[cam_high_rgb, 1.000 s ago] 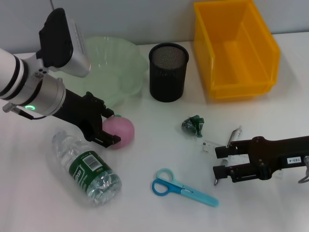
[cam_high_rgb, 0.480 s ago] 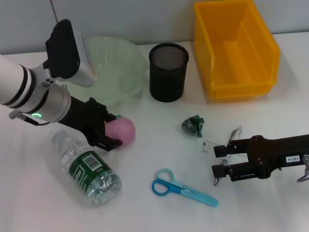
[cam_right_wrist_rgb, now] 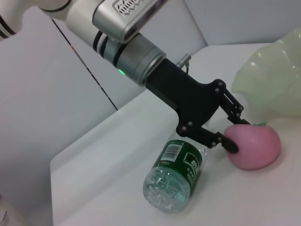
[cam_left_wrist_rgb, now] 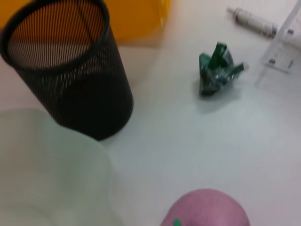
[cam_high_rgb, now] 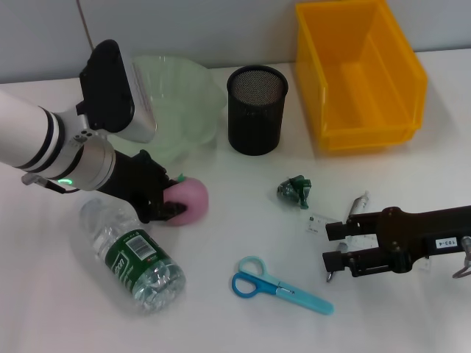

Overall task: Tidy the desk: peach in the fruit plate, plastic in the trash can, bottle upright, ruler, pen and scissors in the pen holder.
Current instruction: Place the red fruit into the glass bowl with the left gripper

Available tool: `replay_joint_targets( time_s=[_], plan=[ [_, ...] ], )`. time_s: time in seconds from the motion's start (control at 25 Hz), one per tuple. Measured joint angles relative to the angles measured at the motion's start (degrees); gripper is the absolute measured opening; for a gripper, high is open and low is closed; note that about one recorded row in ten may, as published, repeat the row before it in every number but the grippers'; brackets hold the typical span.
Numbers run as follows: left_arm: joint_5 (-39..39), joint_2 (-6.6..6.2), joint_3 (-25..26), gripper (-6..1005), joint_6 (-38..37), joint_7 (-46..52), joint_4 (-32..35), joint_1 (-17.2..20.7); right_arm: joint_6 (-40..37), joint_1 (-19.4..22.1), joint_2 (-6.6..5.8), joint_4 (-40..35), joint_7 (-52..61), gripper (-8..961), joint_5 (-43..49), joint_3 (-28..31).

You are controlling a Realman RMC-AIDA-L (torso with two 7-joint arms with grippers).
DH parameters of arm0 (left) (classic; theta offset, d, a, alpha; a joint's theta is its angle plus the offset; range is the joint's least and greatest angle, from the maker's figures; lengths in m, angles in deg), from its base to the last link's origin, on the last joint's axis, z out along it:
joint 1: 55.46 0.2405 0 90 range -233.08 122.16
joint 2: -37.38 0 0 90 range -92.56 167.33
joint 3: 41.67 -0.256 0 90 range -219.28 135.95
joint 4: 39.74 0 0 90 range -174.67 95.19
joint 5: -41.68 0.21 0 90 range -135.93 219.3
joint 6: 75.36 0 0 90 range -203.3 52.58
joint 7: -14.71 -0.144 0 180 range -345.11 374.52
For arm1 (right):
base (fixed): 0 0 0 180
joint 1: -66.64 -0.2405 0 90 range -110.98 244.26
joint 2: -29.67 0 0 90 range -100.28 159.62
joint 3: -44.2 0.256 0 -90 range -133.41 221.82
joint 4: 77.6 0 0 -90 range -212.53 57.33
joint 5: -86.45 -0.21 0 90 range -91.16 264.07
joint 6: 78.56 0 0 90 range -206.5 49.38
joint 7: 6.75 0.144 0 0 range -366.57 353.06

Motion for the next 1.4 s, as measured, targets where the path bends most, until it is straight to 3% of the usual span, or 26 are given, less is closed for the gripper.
replay_joint_targets(
  time_s=[0.28, 0.48, 0.52, 0.68, 0.72, 0.84, 1.0, 1.08, 1.4],
  plan=[
    [-2.56, -0.30, 3.54, 363, -5.45, 0.07, 3.63, 0.87, -0.07, 0.03, 0.02, 0.00, 0.03, 740, 0.00, 0.00],
    [-6.45, -0.42, 13.96, 308, -11.97, 0.18, 6.42, 1.06, -0.12, 0.13, -0.04, 0.00, 0.03, 740, 0.00, 0.00],
    [-9.44, -0.61, 18.94, 298, -13.60, -0.09, 6.91, 1.25, -0.15, 0.13, -0.05, 0.00, 0.04, 740, 0.00, 0.00],
    [-12.55, -0.60, 24.48, 266, -11.36, -0.21, 6.74, 1.74, -0.21, 0.13, -0.07, 0.00, 0.04, 740, 0.00, 0.00],
    [-12.94, -0.36, 24.94, 258, -6.29, -0.24, 5.96, 2.33, -0.25, 0.13, -0.08, 0.00, 0.04, 740, 0.00, 0.00],
    [-13.13, -0.08, 23.91, 230, -0.15, 0.04, 4.64, 2.81, -0.31, 0.12, -0.08, -0.05, 0.04, 740, 0.00, 0.00],
    [-13.89, -0.21, 17.60, 190, 13.70, 3.84, -0.49, 2.65, -0.40, 0.09, -0.08, -0.05, 0.04, 740, 0.00, 0.00],
    [-13.87, -0.37, 15.56, 167, 17.11, 5.39, -1.74, 2.43, -0.39, 0.12, -0.11, -0.03, 0.06, 740, 0.00, 0.00],
    [-13.85, -0.51, 14.63, 367, 18.35, 5.88, -2.49, 2.40, -0.40, 0.25, -0.06, 0.00, 0.09, 740, 0.00, 0.00]
  ],
)
